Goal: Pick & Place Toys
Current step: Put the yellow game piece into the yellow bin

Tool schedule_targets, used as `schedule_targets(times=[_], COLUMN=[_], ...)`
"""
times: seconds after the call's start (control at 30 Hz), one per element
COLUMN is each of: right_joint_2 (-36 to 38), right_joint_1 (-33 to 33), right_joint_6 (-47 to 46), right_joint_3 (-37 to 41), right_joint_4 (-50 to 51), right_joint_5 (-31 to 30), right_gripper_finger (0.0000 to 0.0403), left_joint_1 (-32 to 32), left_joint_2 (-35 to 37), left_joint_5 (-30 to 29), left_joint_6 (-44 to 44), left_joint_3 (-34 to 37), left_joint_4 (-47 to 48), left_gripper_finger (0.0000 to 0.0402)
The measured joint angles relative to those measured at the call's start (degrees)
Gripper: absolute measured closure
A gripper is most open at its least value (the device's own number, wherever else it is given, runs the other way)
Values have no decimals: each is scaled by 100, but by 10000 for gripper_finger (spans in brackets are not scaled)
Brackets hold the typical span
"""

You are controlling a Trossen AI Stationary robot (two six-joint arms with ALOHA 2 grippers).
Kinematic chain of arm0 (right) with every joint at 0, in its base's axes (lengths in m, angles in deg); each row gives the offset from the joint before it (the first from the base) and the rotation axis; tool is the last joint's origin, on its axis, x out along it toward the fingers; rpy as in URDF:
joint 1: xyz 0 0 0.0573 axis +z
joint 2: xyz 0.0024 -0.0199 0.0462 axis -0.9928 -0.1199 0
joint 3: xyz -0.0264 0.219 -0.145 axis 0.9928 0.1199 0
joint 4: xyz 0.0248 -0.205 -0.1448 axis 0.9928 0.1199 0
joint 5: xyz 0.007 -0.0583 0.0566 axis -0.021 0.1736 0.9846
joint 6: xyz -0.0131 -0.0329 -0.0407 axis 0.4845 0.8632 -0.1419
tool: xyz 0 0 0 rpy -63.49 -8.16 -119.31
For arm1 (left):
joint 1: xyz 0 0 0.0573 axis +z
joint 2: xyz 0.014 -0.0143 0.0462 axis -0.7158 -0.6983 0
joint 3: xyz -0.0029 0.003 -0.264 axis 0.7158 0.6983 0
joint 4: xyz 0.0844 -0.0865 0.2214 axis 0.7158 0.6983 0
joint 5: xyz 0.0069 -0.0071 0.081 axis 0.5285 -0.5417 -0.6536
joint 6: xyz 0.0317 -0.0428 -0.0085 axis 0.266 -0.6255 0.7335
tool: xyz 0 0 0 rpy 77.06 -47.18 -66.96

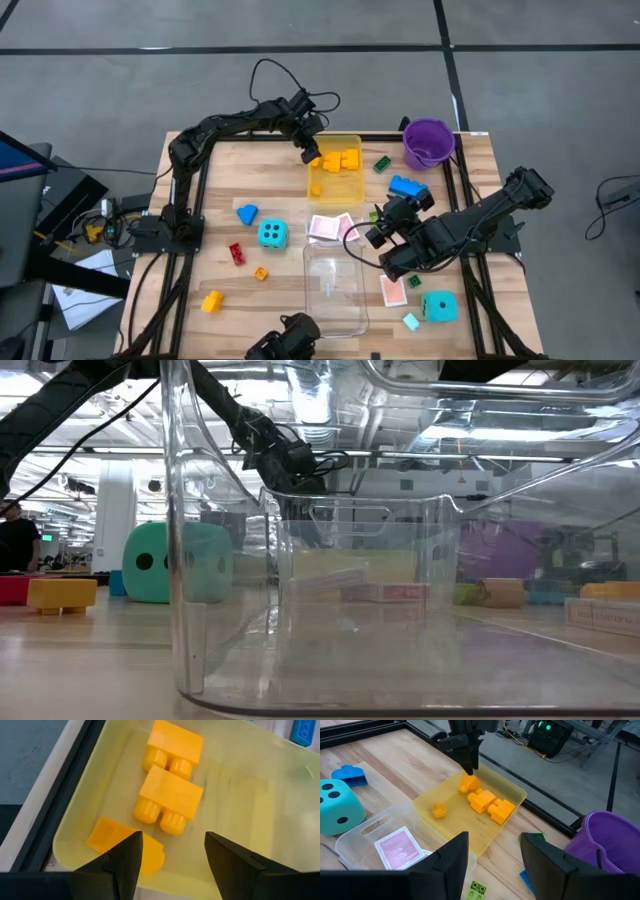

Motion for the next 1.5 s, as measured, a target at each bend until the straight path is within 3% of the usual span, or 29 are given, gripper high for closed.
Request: schedule_targets(times=[0.47, 0.7, 1.0, 1.13, 1.5], right_joint_2=[0, -2, -2, -4, -7], right_joint_1=[1, 1, 1, 1, -101], right_joint_6=[1, 0, -11, -11, -13], right_joint_3=[0, 0, 0, 2, 354], right_joint_4=[2, 5, -5, -26, -76], right_joint_5=[0, 2, 19, 26, 182], right_gripper_finger=[230, 230, 229, 229, 229], left_joint_1=[-11, -193, -707, -1007, -2151], left_joint_2=[192, 745, 1860, 2446, 4478], left_joint_5=[4, 12, 10, -2, -22], left_joint_6=[4, 291, 302, 264, -583], left_joint_3=[-6, -9, -7, 90, 1822], left_joint_4=[67, 977, 2370, 2554, 2196], left_gripper_finger=[193, 192, 192, 193, 193])
